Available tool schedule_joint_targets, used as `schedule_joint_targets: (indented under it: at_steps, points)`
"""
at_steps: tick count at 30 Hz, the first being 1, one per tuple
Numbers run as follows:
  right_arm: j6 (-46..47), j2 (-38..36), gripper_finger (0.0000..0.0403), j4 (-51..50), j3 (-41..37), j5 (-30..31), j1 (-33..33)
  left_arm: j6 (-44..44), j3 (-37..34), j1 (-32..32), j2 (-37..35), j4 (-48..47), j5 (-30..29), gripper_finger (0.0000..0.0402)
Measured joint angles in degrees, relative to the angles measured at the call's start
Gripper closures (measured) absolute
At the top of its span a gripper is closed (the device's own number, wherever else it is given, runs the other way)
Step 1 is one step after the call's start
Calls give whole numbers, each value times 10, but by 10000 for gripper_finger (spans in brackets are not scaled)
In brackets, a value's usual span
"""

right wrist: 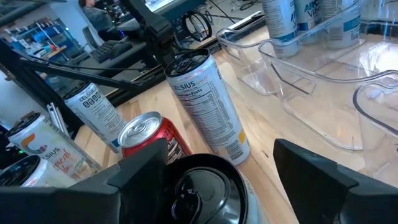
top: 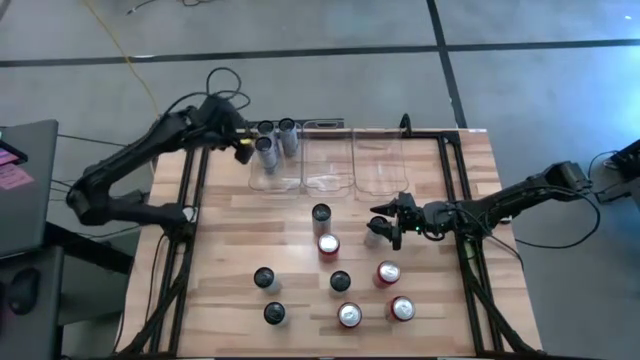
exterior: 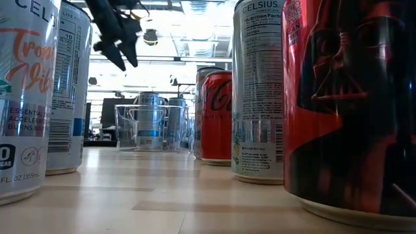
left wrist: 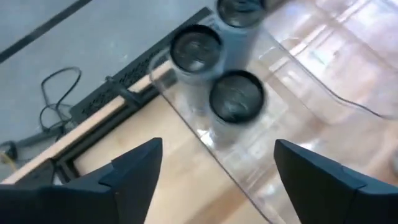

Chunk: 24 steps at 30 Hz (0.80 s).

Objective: Sort soda cans
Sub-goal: Put the white-blue soda can into the left transparent bin

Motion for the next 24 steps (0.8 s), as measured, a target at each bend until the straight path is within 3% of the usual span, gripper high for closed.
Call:
schedule_joint_targets:
  at_steps: [7,13,19,24]
  points:
    - [0,0,90,0,0,0,1,-50,-113,-92,-148,61,-1,156]
    - [0,0,90,6,0,0,-3,-86,-193,-197,-234,119,0,168]
    - [0,0,90,13,0,-1,-13,-89,-248,-275,-261,194,-18,169]
    - [-1,0,90,12,0,-1,-10,-77,-260,-289,-250,224,-36,169]
